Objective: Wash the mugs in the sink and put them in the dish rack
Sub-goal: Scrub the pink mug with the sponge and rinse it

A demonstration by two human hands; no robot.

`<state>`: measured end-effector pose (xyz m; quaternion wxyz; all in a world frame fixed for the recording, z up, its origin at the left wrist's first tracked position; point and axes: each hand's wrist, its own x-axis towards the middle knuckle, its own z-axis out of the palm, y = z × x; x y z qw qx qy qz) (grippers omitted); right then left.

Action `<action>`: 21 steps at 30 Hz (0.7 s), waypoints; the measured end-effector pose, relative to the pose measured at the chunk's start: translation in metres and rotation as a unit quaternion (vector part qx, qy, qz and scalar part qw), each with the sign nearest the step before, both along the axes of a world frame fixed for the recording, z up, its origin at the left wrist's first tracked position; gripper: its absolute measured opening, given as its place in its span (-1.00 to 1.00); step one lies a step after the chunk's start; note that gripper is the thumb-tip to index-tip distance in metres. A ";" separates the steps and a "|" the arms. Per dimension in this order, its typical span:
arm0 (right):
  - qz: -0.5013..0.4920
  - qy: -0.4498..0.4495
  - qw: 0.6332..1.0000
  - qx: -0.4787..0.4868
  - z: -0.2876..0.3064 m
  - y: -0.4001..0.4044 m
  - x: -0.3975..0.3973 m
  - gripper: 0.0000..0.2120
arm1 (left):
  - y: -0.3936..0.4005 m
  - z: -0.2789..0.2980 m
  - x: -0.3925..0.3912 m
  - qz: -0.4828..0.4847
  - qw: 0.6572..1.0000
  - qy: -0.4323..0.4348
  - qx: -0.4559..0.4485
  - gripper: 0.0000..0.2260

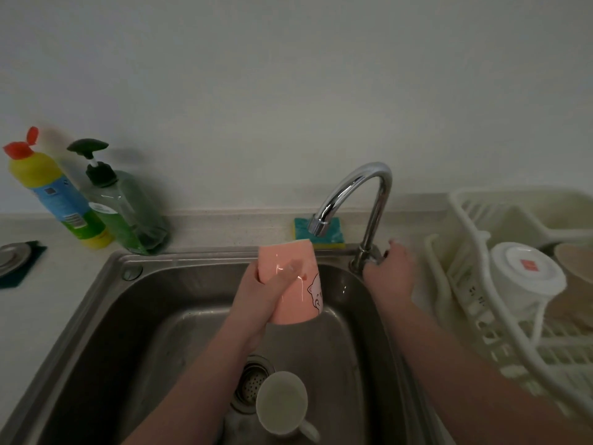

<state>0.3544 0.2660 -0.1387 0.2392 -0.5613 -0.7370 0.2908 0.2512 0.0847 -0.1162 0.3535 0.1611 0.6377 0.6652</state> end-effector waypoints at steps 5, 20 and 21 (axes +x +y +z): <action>0.047 0.012 0.998 -0.030 0.000 0.003 0.014 -0.56 | 0.000 0.005 0.006 -0.008 1.000 -0.006 0.004 -0.48; 0.126 0.156 0.973 -0.113 0.032 -0.061 -0.002 -0.82 | -0.007 0.003 0.012 -0.041 0.976 -0.201 0.074 -0.32; 0.132 0.213 0.949 -0.190 0.039 -0.070 -0.008 -0.83 | -0.007 0.003 0.013 -0.044 0.971 -0.220 0.081 -0.33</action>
